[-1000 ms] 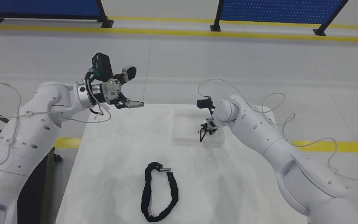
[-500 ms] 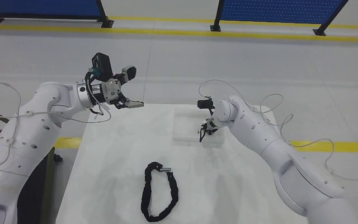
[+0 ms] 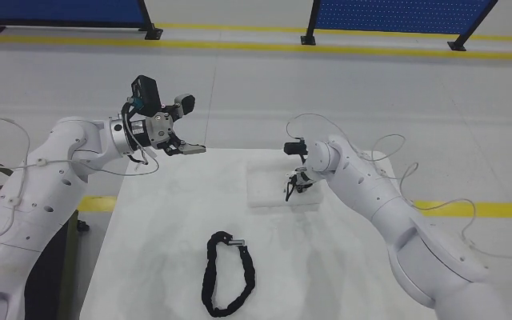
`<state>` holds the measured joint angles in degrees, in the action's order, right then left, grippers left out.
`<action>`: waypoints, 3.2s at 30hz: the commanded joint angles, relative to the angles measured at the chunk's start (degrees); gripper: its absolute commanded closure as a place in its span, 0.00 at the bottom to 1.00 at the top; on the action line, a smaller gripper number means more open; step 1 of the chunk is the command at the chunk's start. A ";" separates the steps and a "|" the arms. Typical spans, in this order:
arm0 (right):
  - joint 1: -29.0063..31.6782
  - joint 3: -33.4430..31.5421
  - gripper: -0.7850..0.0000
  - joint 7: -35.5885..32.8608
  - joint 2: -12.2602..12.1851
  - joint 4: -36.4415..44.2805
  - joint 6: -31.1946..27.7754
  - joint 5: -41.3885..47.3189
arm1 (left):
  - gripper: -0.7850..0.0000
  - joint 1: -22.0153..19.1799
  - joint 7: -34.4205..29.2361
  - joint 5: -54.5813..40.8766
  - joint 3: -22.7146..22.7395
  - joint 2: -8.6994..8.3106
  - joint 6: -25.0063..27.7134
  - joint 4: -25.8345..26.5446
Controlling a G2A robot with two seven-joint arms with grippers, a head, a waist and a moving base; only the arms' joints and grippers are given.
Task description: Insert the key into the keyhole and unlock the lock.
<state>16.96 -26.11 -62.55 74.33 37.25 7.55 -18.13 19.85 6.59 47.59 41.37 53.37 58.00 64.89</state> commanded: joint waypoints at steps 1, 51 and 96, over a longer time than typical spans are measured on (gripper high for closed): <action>-0.32 -0.17 1.00 -0.30 -0.03 0.23 0.01 -0.81 | 0.00 0.00 0.00 0.00 0.00 0.00 0.00 0.00; 10.56 -29.17 1.00 -19.95 -11.19 33.69 1.05 3.62 | 0.00 0.00 0.00 0.00 0.00 0.00 0.00 0.00; 32.48 -63.20 1.00 -23.99 -18.91 59.79 5.74 29.20 | 0.00 2.59 -2.20 1.77 -2.75 0.92 0.00 -0.55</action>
<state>49.44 -89.31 -86.54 55.41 97.04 13.29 11.07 22.03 3.83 48.77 39.35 54.14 58.01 64.77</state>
